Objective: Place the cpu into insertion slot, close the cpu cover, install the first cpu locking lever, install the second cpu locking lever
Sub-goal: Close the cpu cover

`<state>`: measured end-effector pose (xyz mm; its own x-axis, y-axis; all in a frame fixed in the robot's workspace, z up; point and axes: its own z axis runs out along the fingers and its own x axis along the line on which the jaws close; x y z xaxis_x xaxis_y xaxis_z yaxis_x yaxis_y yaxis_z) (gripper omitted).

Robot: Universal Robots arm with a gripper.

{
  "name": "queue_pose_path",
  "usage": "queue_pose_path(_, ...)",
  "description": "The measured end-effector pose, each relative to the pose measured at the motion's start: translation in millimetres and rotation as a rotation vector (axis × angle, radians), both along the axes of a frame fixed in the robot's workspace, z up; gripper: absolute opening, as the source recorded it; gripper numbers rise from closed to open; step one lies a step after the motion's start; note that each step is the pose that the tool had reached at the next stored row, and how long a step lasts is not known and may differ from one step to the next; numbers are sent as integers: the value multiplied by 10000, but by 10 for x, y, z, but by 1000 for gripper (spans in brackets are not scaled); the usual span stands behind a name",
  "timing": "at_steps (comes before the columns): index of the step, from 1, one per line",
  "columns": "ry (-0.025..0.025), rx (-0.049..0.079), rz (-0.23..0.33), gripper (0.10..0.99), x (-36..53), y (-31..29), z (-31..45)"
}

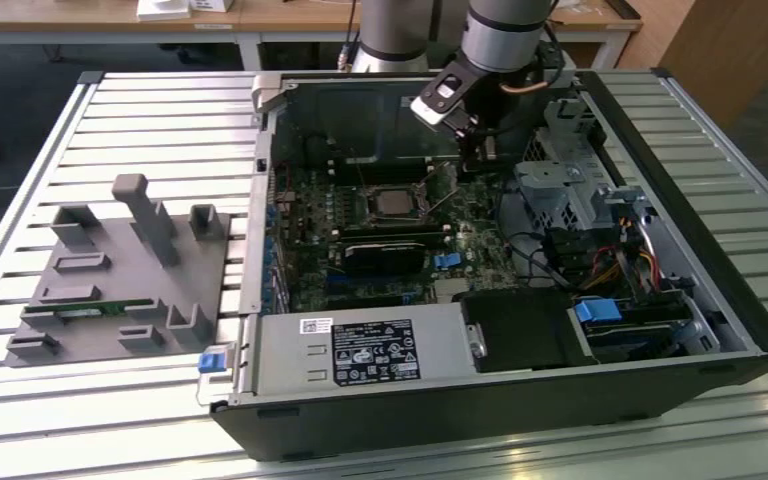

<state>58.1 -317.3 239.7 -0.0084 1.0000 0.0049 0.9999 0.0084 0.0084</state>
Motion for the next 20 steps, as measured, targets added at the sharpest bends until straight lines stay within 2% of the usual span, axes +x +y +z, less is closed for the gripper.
queue_pose_path(10, 0, 0, 0, 106, -56, 0, -1)
queue_pose_path(20, 0, 1, 1, 106, -150, 0, -2)
